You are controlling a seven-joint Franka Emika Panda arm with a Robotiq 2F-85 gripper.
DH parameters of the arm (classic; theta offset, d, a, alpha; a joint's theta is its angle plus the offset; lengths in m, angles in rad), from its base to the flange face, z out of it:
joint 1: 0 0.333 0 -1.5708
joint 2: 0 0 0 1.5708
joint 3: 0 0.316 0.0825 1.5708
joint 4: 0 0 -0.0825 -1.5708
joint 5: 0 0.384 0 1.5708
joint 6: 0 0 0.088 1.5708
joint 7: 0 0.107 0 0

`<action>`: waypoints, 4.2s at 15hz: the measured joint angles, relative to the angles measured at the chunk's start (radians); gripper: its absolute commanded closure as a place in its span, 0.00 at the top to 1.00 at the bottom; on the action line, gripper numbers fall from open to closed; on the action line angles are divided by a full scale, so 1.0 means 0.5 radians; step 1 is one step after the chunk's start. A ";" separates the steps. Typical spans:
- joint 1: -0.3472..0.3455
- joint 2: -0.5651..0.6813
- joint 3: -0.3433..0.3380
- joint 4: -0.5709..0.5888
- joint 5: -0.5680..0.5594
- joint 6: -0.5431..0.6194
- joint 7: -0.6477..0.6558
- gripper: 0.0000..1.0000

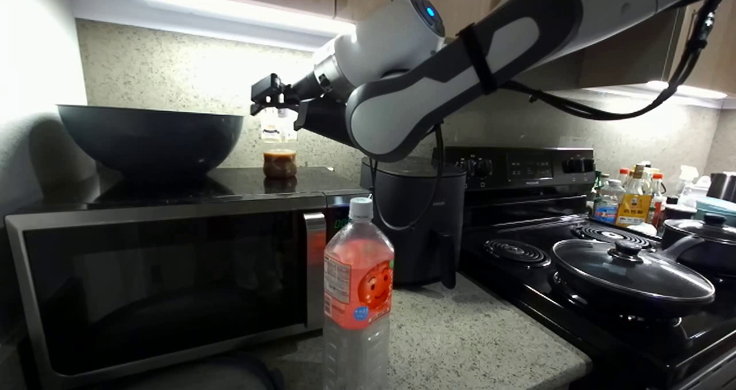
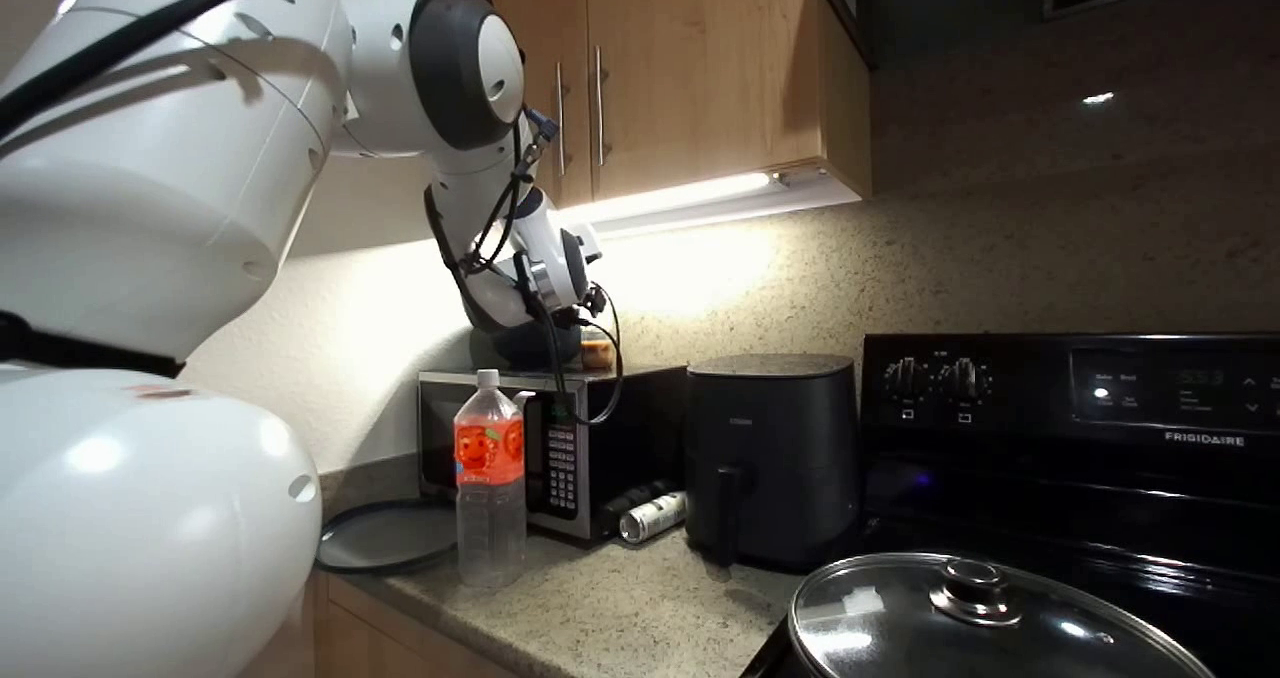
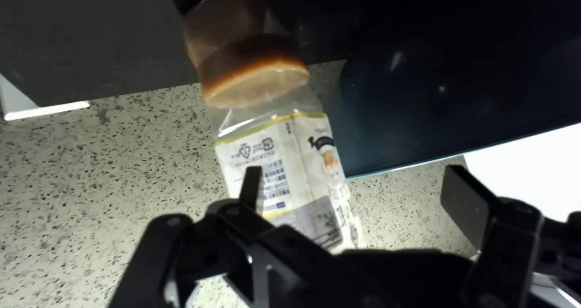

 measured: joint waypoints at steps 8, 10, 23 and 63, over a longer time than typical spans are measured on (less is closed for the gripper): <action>0.014 0.121 0.043 0.161 0.000 0.000 -0.002 0.27; 0.013 0.130 0.052 0.179 0.000 0.002 -0.002 0.15; 0.023 0.136 0.020 0.209 -0.002 0.005 -0.004 0.57; 0.134 0.461 -0.082 0.526 0.541 0.266 -0.635 1.00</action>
